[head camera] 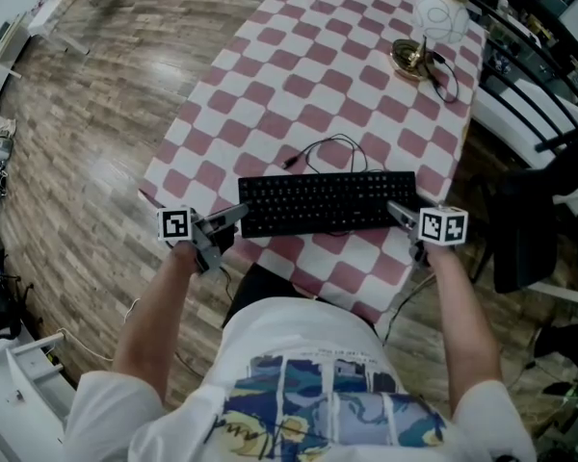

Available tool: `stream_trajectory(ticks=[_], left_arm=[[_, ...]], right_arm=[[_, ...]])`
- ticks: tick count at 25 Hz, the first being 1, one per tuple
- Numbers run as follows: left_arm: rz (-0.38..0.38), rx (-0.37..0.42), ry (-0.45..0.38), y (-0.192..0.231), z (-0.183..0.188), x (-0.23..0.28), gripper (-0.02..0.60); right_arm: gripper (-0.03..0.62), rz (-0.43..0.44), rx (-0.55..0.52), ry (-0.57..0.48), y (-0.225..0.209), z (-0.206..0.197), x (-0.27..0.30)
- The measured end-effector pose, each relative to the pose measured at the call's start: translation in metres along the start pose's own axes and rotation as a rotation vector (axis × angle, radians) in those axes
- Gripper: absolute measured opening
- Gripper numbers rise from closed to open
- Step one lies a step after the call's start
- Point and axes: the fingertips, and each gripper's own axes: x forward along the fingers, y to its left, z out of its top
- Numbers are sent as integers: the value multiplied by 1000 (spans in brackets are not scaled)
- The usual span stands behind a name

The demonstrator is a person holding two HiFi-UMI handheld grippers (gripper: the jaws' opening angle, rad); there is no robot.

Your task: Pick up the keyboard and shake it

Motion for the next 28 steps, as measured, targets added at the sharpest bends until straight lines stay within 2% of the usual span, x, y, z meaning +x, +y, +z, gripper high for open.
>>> stream_trajectory(ticks=[2, 3, 4, 6, 7, 13, 22, 25, 28], left_arm=[[-130, 56, 61, -20, -8, 11, 118], [-149, 110, 124, -30, -20, 25, 130], [-131, 170, 184, -35, -30, 39, 171], [-72, 243, 229, -38, -37, 54, 155], [-55, 254, 228, -39, -36, 55, 118], [-38, 273, 232, -46, -35, 56, 114], [-97, 380, 233, -90, -30, 64, 94], [-130, 378, 221, -106, -32, 65, 92], [-150, 410, 211, -122, -33, 63, 92]], right_arm=[[376, 29, 13, -8, 3, 0, 0], [375, 34, 10, -6, 4, 0, 1], [379, 35, 7, -2, 5, 0, 1], [381, 39, 11, 3, 4, -1, 0], [381, 40, 8, 5, 4, -1, -2], [379, 37, 3, -12, 6, 1, -8], [380, 47, 17, -66, 5, 13, -26], [380, 45, 2, -100, 7, 23, -34], [377, 47, -20, -131, 13, 34, -46]])
